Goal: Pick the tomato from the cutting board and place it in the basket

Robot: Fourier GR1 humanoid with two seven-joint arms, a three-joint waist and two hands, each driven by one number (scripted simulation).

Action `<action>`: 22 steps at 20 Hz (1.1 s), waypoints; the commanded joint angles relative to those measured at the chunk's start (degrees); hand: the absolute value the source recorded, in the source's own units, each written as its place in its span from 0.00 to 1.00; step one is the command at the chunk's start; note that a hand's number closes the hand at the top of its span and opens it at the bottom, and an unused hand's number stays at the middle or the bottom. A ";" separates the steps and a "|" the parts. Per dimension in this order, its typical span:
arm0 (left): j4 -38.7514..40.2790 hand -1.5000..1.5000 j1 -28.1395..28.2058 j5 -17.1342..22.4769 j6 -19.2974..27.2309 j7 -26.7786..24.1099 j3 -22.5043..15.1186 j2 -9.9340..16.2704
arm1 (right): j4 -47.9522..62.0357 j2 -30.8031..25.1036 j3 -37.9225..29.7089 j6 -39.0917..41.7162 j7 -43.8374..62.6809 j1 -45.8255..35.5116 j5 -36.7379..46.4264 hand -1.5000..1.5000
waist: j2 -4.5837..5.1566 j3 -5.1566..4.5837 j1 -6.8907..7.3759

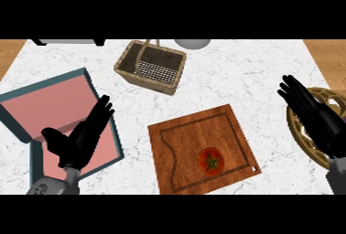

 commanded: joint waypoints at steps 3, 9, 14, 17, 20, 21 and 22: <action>-2.60 0.50 -2.19 -3.91 -1.50 -2.12 2.15 5.42 | -6.37 2.26 -0.13 -6.67 -5.94 4.33 6.90 1.00 | -0.63 2.28 0.43; -2.35 0.50 -6.02 -6.86 -4.47 -4.31 3.07 10.17 | -15.17 13.52 15.31 -12.50 -22.59 4.88 21.42 1.00 | -0.59 2.33 0.98; -3.88 0.50 -5.30 -8.41 -3.23 -4.59 1.65 8.83 | -7.52 23.41 25.33 -34.81 -21.59 9.24 44.66 0.00 | -0.59 2.17 0.92; -4.10 0.50 -5.60 -8.75 -3.27 -3.54 2.31 9.86 | -7.69 23.53 27.55 -41.99 -12.41 12.29 56.16 0.00 | -0.91 2.00 -0.21; -2.92 0.50 -3.28 -8.13 -4.09 -5.29 3.74 10.92 | -10.15 22.35 24.68 -46.27 -4.14 14.41 66.70 0.00 | -1.13 1.76 -1.03; -2.97 0.50 -4.02 -8.64 -2.88 -4.75 2.98 9.43 | -12.83 22.36 24.76 -46.13 -1.16 15.12 70.13 0.00 | -1.24 1.71 -1.94; -3.18 0.50 -5.98 -8.28 -3.01 -3.81 3.55 9.58 | -14.48 21.34 23.21 -45.09 1.62 15.12 73.34 0.00 | -1.19 1.71 -2.50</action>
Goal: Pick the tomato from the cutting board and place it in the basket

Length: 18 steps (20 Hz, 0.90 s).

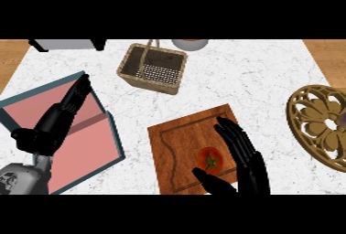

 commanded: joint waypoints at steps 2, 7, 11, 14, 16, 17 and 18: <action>-0.11 0.50 1.68 -0.81 0.48 -0.49 0.69 0.90 | -5.35 -1.50 -1.64 -1.45 13.31 5.93 19.31 0.00 | -0.39 -0.29 -1.41; 0.14 0.50 2.24 -0.13 -0.31 -1.32 1.13 0.79 | -11.41 -6.64 -0.80 16.29 25.12 11.93 28.01 0.00 | -0.02 -0.48 -1.55; -1.05 0.50 1.91 -0.85 -0.61 -1.12 0.59 0.99 | -22.12 -6.79 4.58 31.16 35.05 15.75 31.26 0.00 | 0.18 -0.18 -0.03; -1.16 0.50 1.19 -0.96 -0.64 -0.45 0.63 0.69 | -31.36 -5.46 11.07 41.33 42.25 17.90 34.61 0.00 | 0.41 -0.02 0.78; -2.34 0.50 -0.47 0.30 -1.16 1.31 0.95 0.09 | -38.30 -5.07 14.77 47.82 46.93 19.17 36.71 0.00 | 0.44 0.11 0.97; -3.29 0.50 -1.39 -0.07 -0.38 3.23 0.08 -1.04 | -41.84 -5.51 14.10 51.89 48.78 18.42 36.53 0.00 | 0.59 0.21 1.34; -0.91 0.50 1.28 -0.52 -2.12 -1.32 0.67 -0.20 | -46.29 -5.72 16.80 54.25 50.79 19.82 38.19 0.00 | 0.57 0.15 1.30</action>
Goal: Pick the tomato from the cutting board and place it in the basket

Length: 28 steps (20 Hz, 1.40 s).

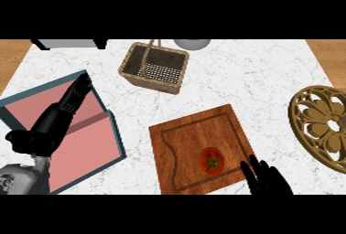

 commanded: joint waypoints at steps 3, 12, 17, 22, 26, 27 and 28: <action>1.03 0.50 -2.38 -1.15 -1.06 1.14 0.48 -1.28 | -14.63 2.93 10.71 16.83 12.75 0.13 6.48 0.00 | 0.29 0.27 1.04; 2.29 0.50 0.30 -5.47 -1.52 -2.13 -0.52 -5.29 | -2.28 7.40 8.61 5.92 11.39 -5.48 5.17 0.00 | 0.43 0.42 1.45; 0.37 0.50 1.14 -5.86 -2.35 -0.60 1.94 -5.42 | 2.96 2.48 5.82 -6.85 6.30 -1.73 2.70 0.00 | 0.36 0.44 1.36; 4.05 0.50 -2.77 -4.65 -6.90 0.15 5.61 -4.79 | 13.24 4.22 -0.68 -12.33 1.94 -6.42 -1.13 0.00 | 0.50 0.41 1.38; -2.22 0.50 0.67 -5.64 -6.19 3.51 5.46 -6.11 | 17.04 0.05 -3.37 -20.71 -3.47 -2.94 -3.23 0.00 | 0.37 0.43 1.54; -0.98 0.50 -0.33 -6.75 -6.73 2.33 6.47 -6.06 | 19.71 3.27 -2.13 -19.66 -1.89 -5.98 -0.98 0.00 | 0.41 0.41 1.56; -0.56 0.50 2.28 -5.93 -8.37 -0.64 6.87 -5.59 | 22.81 3.33 -6.25 -19.63 -3.78 -8.78 -4.55 0.00 | 0.46 0.41 1.77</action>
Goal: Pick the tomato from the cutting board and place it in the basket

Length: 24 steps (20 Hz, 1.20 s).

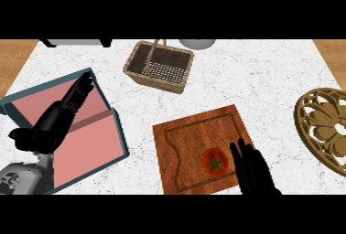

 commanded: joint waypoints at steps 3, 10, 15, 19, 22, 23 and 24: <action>2.40 0.50 1.54 -1.87 -2.02 -2.74 1.60 -3.04 | 4.24 -1.36 -5.17 -3.00 -4.21 -2.58 -3.59 0.00 | 0.03 -0.02 -0.02; 0.63 0.50 -0.15 -4.03 -2.38 0.89 3.52 -5.41 | 4.56 -1.22 -2.22 -5.61 -7.73 -1.33 -3.74 0.00 | 0.00 -0.02 -0.16; -3.72 0.50 1.69 -6.59 -2.73 2.89 3.15 -7.10 | 5.94 3.98 -0.51 -0.91 -3.02 -4.98 -0.15 0.00 | 0.00 -0.03 0.00; -1.89 0.50 2.36 -5.17 -6.40 0.55 7.00 -4.93 | 3.92 1.19 0.74 -2.47 -2.35 -0.05 2.11 0.00 | -0.02 -0.03 -0.12; -0.90 0.50 0.71 -5.97 -5.95 1.54 5.68 -7.45 | 7.94 4.14 -2.31 3.32 -1.28 -7.09 1.11 0.00 | 0.05 -0.04 0.03; -0.43 0.50 0.53 -7.72 -5.24 1.06 5.40 -7.63 | 11.27 4.72 0.51 -2.40 -0.98 -3.56 3.95 0.00 | 0.03 -0.03 -0.08; 2.32 0.50 -0.81 -5.91 -7.08 0.20 7.86 -6.66 | 7.74 0.87 -0.57 -2.16 -2.82 -0.88 1.76 0.00 | 0.02 -0.03 -0.20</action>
